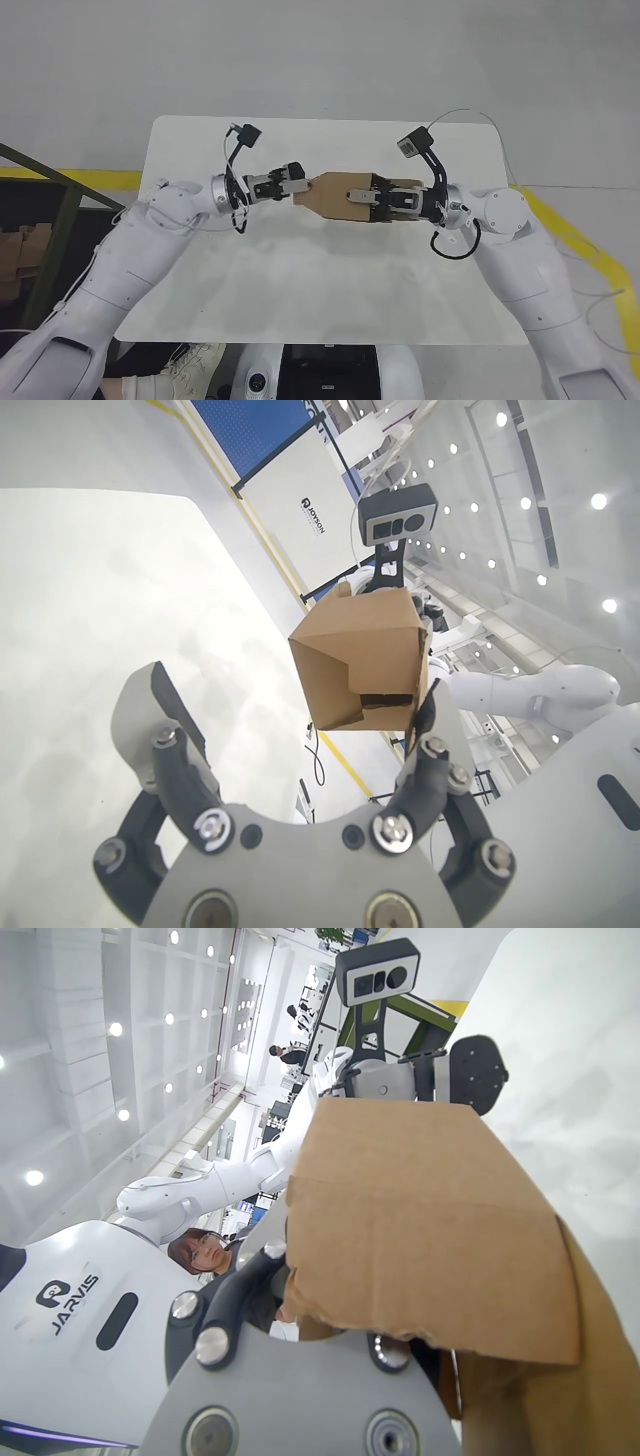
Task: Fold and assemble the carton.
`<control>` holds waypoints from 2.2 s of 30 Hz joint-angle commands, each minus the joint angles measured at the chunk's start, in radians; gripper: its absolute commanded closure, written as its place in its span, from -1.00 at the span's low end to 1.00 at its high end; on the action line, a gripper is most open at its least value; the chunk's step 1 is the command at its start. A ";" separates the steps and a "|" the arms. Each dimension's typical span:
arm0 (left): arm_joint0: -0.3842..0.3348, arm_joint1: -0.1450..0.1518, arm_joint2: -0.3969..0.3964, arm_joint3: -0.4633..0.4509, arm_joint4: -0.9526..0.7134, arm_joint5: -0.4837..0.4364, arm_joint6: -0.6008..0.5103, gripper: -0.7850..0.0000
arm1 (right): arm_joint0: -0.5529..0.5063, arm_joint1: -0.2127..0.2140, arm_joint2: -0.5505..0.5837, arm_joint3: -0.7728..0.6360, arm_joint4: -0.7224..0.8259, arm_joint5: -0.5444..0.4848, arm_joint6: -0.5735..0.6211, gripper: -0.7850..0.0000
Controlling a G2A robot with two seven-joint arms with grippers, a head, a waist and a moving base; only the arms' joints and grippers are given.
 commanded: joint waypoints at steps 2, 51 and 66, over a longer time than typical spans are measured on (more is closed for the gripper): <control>0.001 -0.002 -0.008 0.002 -0.011 0.002 -0.011 -1.00 | 0.001 0.000 -0.001 0.001 0.001 -0.003 0.003 1.00; -0.067 -0.083 0.060 0.080 -0.085 0.037 -0.155 -1.00 | -0.007 0.003 0.001 -0.021 0.009 -0.015 0.014 1.00; -0.061 -0.086 0.000 0.154 -0.106 -0.020 -0.163 -1.00 | -0.012 0.006 0.012 -0.008 0.006 -0.017 0.003 1.00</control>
